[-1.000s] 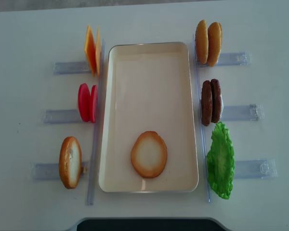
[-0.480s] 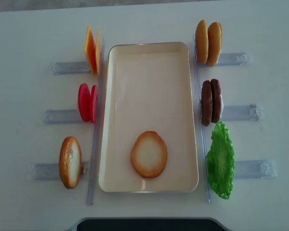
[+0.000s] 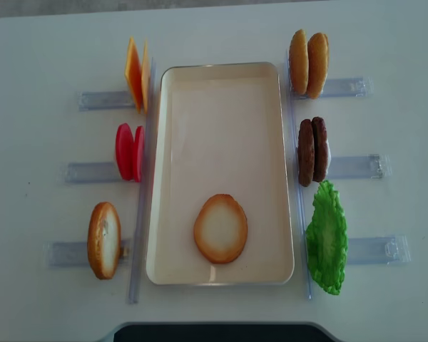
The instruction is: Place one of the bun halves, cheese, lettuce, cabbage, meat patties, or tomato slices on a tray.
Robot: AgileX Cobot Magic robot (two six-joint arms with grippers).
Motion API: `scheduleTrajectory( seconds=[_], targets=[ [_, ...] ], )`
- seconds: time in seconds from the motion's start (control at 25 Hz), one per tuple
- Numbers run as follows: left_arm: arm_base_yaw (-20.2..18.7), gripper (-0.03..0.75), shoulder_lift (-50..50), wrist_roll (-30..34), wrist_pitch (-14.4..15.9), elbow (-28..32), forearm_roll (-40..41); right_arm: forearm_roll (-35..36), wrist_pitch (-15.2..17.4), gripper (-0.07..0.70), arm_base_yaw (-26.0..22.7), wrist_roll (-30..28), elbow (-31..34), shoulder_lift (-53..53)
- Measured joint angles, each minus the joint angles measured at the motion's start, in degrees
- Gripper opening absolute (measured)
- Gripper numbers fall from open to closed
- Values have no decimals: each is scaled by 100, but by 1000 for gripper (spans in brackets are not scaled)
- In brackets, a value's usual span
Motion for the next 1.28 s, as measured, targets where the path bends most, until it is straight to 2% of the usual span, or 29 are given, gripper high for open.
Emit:
scheduleTrajectory(
  seconds=[1.28],
  targets=[
    [0, 141, 0, -5, -6, 0, 0, 0, 0, 416, 0, 0, 0, 0]
  ],
)
